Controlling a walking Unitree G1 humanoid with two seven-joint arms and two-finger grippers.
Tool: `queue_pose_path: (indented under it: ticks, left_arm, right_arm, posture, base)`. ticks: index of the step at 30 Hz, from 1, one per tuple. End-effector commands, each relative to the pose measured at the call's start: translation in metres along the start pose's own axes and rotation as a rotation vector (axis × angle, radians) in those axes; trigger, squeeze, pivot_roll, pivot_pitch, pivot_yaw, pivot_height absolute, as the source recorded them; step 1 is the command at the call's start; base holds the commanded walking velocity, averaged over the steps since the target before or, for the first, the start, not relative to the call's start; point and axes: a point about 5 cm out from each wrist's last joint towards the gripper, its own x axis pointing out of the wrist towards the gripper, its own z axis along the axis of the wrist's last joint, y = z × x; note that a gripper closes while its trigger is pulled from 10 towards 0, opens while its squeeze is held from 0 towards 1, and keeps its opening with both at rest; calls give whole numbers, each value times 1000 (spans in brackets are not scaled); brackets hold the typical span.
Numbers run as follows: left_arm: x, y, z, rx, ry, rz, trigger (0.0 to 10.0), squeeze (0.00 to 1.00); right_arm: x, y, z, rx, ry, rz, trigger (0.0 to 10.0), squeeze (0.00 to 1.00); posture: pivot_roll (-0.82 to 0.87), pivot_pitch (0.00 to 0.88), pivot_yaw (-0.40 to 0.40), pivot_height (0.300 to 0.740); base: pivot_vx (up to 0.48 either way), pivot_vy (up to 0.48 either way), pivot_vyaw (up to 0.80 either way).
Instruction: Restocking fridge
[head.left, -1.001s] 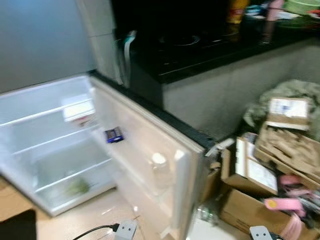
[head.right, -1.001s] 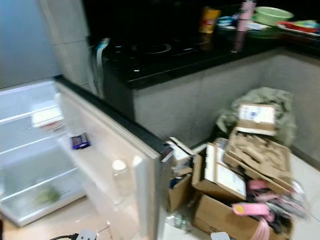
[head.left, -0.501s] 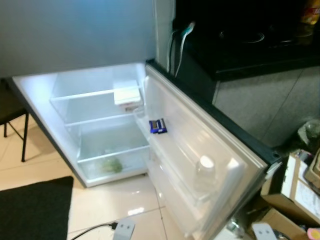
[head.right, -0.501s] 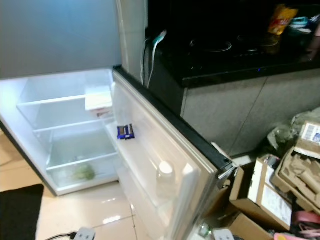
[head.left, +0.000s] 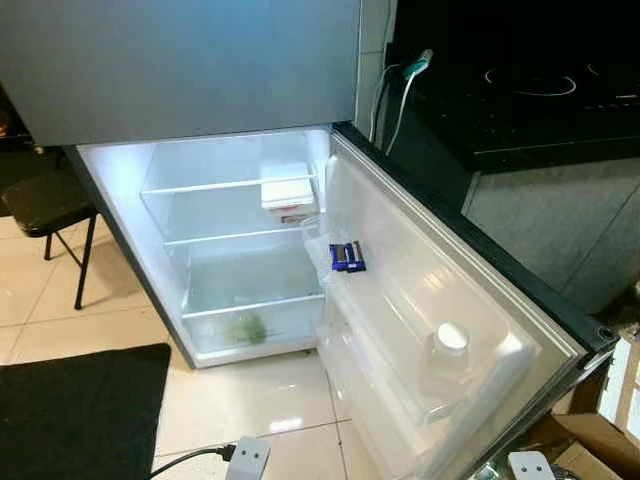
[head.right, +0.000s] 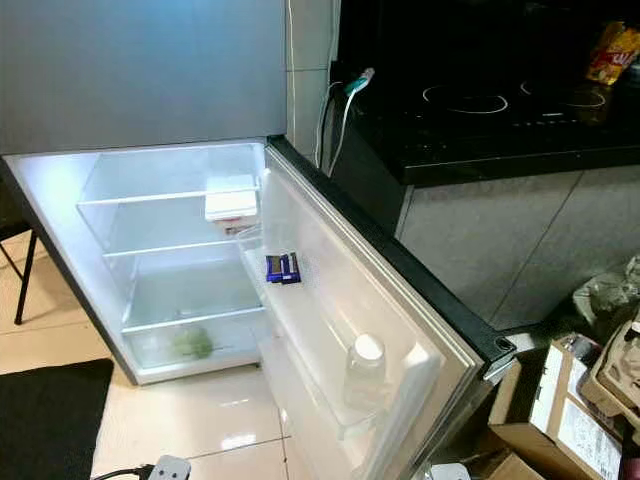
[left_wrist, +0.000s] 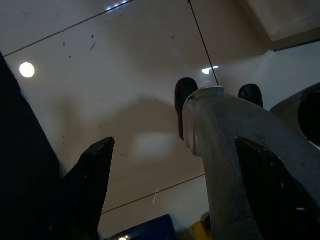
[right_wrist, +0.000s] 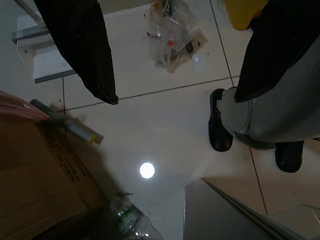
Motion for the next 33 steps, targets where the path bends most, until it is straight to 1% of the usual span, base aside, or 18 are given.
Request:
queue_pose_path:
  ticks: [1, 4, 7, 12, 19, 20, 21, 22, 23, 24, 26, 27, 28, 29, 30, 31, 32, 33]
  left_arm:
    - [0, -5, -10, 9, 41, -22, 10000, 0]
    - [0, -5, -11, -7, 42, -19, 10000, 0]
    - [0, -6, -12, -25, 39, -14, 10000, 0]
    - [0, -9, -14, -28, 44, -18, 10000, 0]
    - [-2, 0, -14, -25, 45, -9, 10000, 0]
    - [-3, 4, -15, -26, 45, -6, 10000, 0]
    - [-3, 4, -15, -26, 45, -6, 10000, 0]
    - [-3, 5, -15, -27, 46, -5, 10000, 0]
    - [-4, 6, -15, -28, 46, -4, 10000, 0]
    - [-4, 6, -15, -28, 46, -4, 10000, 0]
    - [-4, 7, -16, -32, 47, -6, 10000, 0]
    - [-4, 7, -16, -32, 47, -6, 10000, 0]
    - [-4, 7, -17, -35, 48, -7, 10000, 0]
    - [-4, 7, -18, -37, 49, -8, 10000, 0]
    - [-4, 7, -18, -37, 49, -8, 10000, 0]
    - [-4, 7, -18, -39, 50, -8, 10000, 0]
    - [-5, 7, -18, -43, 50, -8, 10000, 0]
    - [-5, 7, -18, -43, 50, -8, 10000, 0]
  right_arm:
    - [0, -1, 1, -5, 4, -6, 10000, 0]
    - [0, 0, 2, -10, 3, 0, 10000, 0]
    - [1, 2, 2, -18, 3, 8, 10000, 0]
    - [1, 3, 2, -26, 4, 13, 10000, 0]
    - [1, 2, 3, -44, 4, 3, 10000, 0]
    - [0, -4, 5, -40, -5, -46, 10000, 0]
    - [0, -4, 5, -40, -5, -46, 10000, 0]
    - [0, -8, 6, -35, -10, -71, 10000, 0]
    - [-1, -14, 8, -4, -23, -117, 10000, 0]
    - [-1, -14, 8, -4, -23, -117, 10000, 0]
    - [-3, -27, 18, 176, -93, -171, 10000, 0]
    - [-3, -27, 18, 176, -93, -171, 10000, 0]
    - [-3, -32, 23, 264, -133, -171, 10000, 0]
    - [-4, -34, 27, 324, -163, -165, 10000, 0]
    - [-4, -34, 27, 324, -163, -165, 10000, 0]
    - [-4, -35, 31, 391, -191, -142, 10000, 0]
    - [-4, -36, 33, 412, -203, -134, 10000, 0]
    - [-4, -36, 33, 412, -203, -134, 10000, 0]
  posture:
    - [-22, 0, -21, 738]
    - [-25, 0, -18, 738]
    - [-25, 0, -17, 738]
    - [-23, 0, -14, 738]
    - [-22, 0, -15, 738]
    - [-21, 0, -17, 738]
    - [-21, 0, -17, 738]
    - [-21, 0, -17, 738]
    - [-22, 0, -15, 738]
    - [-22, 0, -15, 738]
    - [-25, 0, -15, 738]
    - [-25, 0, -15, 738]
    - [-25, 0, -15, 738]
    - [-25, 0, -18, 738]
    - [-25, 0, -18, 738]
    - [-25, 0, -18, 738]
    - [-25, 0, -18, 738]
    - [-25, 0, -18, 738]
  base:
    - [0, -480, 0]
    - [0, -472, 0]
    - [0, 0, 0]
    - [0, 0, 0]
    - [0, 0, 0]
    - [0, 0, 0]
    - [0, 0, 0]
    - [0, 0, 0]
    - [0, 0, 0]
    - [0, 0, 0]
    - [0, 0, 0]
    - [0, 0, 0]
    - [0, 0, 0]
    - [0, 0, 0]
    - [0, 0, 0]
    - [0, 0, 0]
    - [0, 0, 0]
    - [0, 0, 0]
